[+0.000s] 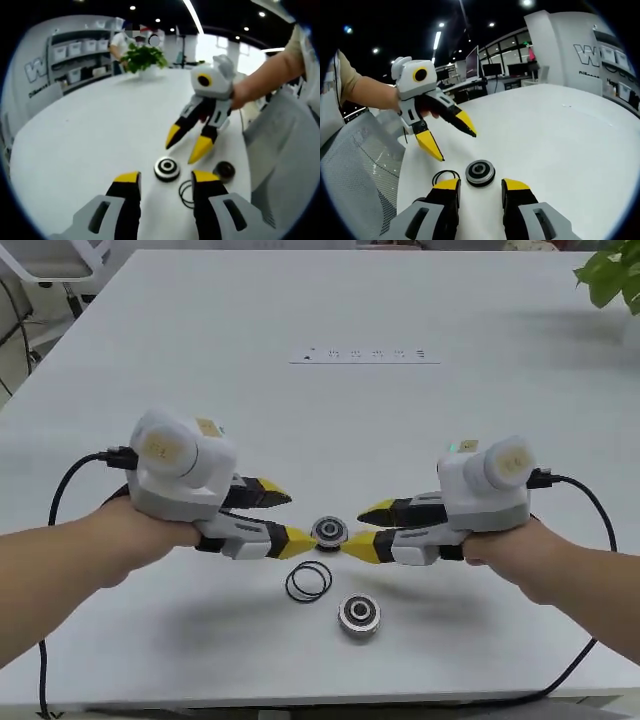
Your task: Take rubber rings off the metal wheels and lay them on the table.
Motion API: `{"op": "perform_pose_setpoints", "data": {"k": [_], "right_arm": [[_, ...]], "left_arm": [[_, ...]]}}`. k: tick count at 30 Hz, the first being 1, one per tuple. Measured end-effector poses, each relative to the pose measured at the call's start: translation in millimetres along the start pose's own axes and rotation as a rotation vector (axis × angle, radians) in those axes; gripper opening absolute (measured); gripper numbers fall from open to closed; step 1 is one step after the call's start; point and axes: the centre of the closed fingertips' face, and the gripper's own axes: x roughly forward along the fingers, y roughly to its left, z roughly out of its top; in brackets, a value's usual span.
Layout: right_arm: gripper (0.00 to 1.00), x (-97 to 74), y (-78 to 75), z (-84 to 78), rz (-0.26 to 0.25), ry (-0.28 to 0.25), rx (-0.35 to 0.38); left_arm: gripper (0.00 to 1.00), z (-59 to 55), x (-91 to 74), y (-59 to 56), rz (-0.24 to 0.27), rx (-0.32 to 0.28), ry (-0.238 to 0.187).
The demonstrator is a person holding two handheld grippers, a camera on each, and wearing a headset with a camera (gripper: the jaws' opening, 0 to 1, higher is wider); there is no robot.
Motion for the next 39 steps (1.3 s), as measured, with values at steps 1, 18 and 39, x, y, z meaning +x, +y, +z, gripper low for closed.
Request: {"op": "perform_pose_setpoints", "data": {"k": [1, 18, 39], "right_arm": [[0.31, 0.2, 0.0, -0.1, 0.0, 0.0, 0.0], [0.31, -0.2, 0.3, -4.4, -0.003, 0.009, -0.011], [0.3, -1.4, -2.0, -6.6, -0.011, 0.004, -0.002]], "left_arm": [[0.4, -0.1, 1.4, -0.6, -0.002, 0.002, 0.001], [0.27, -1.3, 25.1, -3.7, -0.016, 0.025, 0.03], [0.15, -5.6, 37.2, -2.7, 0.002, 0.073, 0.062]]}}
